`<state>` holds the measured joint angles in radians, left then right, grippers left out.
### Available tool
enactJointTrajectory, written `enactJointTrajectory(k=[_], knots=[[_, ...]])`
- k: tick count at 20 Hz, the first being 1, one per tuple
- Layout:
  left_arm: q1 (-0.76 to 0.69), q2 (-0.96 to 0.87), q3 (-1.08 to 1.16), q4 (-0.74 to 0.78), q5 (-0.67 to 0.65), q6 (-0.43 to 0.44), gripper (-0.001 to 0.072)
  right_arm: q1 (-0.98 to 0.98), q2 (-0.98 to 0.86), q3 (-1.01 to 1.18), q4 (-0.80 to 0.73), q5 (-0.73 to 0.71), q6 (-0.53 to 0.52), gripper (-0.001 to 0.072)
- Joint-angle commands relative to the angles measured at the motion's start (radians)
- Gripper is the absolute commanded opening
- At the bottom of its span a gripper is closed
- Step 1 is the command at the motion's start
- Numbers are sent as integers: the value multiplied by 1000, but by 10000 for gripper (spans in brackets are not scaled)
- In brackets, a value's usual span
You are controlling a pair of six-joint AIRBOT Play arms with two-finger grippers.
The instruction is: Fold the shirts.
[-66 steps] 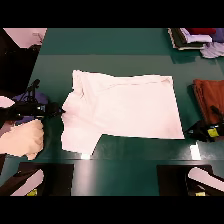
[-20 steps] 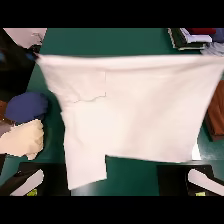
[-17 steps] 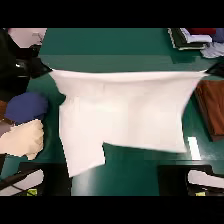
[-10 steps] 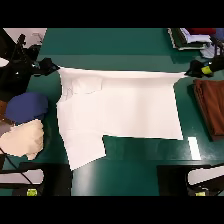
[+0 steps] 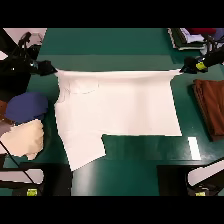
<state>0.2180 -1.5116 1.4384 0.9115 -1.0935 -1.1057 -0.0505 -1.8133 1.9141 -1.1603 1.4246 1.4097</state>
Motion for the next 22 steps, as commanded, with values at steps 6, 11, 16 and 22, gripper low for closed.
enactJointTrajectory(k=[6,11,16,22], knots=[[1,37,-231,107,-61,-13,28,66,76,-195,-157,84,22,15],[1,35,-284,107,-36,-21,29,66,155,-414,-149,-63,23,16],[1,35,-284,107,-72,-82,337,66,157,-474,-140,-74,22,160],[1,159,-320,199,-185,-158,495,13,263,-501,-114,77,-6,334]])
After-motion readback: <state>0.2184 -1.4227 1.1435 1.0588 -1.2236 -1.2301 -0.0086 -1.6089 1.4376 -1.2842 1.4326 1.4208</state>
